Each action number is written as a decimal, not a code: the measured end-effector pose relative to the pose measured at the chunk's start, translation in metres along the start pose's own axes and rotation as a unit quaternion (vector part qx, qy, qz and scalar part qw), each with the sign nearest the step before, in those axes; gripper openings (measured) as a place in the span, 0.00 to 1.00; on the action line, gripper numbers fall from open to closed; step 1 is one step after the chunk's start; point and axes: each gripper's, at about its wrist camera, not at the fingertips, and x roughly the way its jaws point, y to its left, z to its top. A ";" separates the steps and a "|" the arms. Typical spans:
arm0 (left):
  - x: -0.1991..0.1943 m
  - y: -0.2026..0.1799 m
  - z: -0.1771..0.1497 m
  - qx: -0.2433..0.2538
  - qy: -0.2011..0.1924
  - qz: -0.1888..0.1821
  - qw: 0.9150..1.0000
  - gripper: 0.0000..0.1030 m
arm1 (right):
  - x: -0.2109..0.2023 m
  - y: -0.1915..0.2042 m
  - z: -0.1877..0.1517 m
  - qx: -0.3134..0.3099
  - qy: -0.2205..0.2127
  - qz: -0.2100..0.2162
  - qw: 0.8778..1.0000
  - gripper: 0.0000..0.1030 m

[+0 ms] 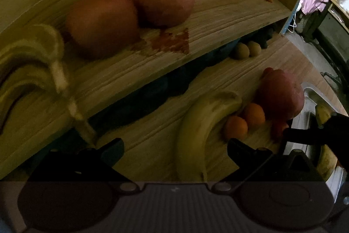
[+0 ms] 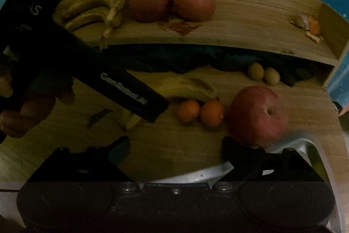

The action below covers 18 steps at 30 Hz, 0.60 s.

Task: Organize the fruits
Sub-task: 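Grasp a second banana with the left gripper while the right gripper grasps a small orange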

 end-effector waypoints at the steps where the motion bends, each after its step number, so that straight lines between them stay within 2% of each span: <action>1: 0.000 0.000 0.001 0.003 0.000 -0.002 1.000 0.99 | 0.002 0.000 0.001 -0.002 0.000 0.003 1.000 0.83; 6: 0.002 -0.001 0.004 0.010 0.004 -0.017 1.000 0.83 | 0.013 0.000 0.009 -0.004 -0.004 0.006 1.000 0.68; 9: 0.003 0.000 0.006 0.012 0.005 -0.022 1.000 0.74 | 0.017 0.000 0.011 -0.004 -0.007 0.001 1.000 0.63; 15: 0.007 0.003 0.009 0.012 0.007 -0.026 1.000 0.65 | 0.024 0.001 0.012 -0.007 -0.010 -0.019 1.000 0.54; 18: 0.009 0.004 0.011 0.011 0.007 -0.028 1.000 0.64 | 0.026 0.001 0.013 -0.006 -0.012 -0.027 1.000 0.52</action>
